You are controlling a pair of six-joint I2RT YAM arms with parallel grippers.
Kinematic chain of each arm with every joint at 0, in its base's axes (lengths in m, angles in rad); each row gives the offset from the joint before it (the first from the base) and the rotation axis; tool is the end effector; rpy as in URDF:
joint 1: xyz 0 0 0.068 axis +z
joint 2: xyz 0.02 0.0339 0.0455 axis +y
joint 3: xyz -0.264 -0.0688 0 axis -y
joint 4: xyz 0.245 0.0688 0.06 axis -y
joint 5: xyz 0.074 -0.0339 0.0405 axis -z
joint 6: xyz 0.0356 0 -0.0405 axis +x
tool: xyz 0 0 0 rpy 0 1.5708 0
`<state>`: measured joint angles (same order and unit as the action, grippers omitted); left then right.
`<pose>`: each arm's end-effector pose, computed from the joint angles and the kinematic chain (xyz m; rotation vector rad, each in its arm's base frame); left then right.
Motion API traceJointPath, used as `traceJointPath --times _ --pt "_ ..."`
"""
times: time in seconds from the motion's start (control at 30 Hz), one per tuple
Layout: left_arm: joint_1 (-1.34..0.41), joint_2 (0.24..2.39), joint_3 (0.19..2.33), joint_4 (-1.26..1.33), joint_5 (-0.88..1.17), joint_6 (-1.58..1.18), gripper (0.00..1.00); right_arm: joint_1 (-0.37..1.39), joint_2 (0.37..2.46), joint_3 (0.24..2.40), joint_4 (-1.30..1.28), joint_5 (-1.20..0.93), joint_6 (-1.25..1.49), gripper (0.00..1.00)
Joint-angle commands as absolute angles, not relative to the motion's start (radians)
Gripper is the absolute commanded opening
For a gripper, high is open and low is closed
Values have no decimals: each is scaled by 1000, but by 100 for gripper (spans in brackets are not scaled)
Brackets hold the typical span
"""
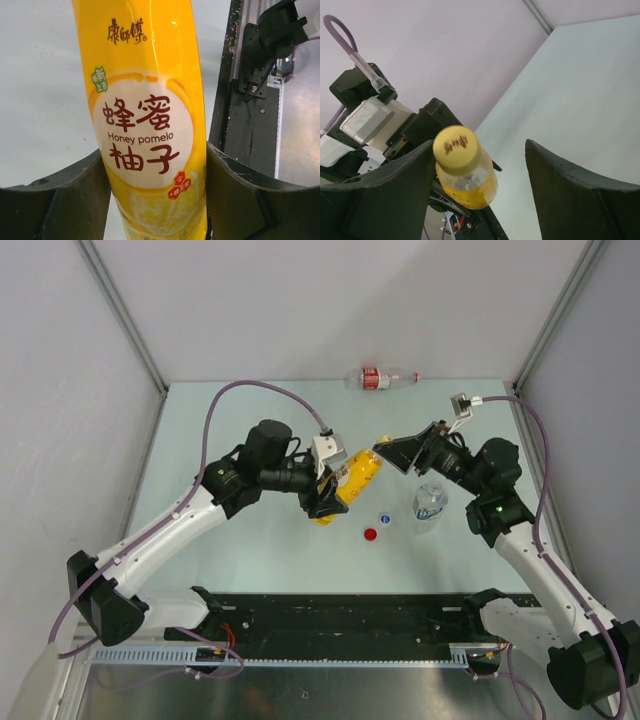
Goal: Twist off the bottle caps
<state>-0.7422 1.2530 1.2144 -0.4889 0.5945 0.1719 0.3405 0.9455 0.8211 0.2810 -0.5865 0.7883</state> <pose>0.1885 -0.1999 0.3627 1.2652 1.7304 -0.9619 0.1993 0.0915 0.3729 -0.1831 1.5745 1.3169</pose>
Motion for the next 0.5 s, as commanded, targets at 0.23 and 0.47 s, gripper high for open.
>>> traceJointPath --times 0.23,0.47 --pt "-775 1232 1203 -457 566 195 37 396 960 828 361 -550 806 3" --pt "-774 1253 1204 -457 560 183 68 424 897 827 325 -466 780 0"
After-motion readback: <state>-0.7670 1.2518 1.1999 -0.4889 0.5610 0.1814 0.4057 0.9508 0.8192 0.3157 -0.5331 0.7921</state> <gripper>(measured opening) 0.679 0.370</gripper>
